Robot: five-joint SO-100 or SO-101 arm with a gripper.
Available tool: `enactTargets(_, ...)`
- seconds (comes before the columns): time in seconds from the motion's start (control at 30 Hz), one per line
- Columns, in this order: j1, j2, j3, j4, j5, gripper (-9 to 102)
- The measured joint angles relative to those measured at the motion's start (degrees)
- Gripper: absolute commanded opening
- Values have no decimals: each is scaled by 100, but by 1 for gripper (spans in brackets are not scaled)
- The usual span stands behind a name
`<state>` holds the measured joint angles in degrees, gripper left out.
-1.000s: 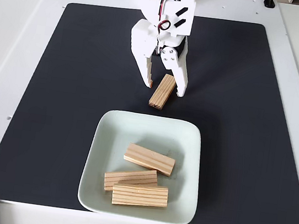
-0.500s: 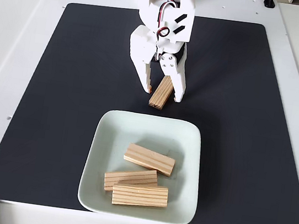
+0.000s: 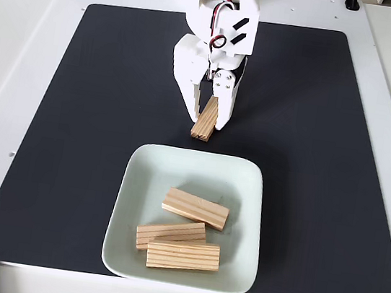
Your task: Pick up the wooden block and place them on the plate.
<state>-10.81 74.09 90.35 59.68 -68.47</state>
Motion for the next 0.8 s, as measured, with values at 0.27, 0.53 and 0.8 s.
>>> enactTargets(0.27,-149,1371,9,-26,2057,1)
enactTargets(0.53,-158,1802,624,-1617,4298,1)
enactTargets(0.8,-79,1354,765,-3472,5326,-1)
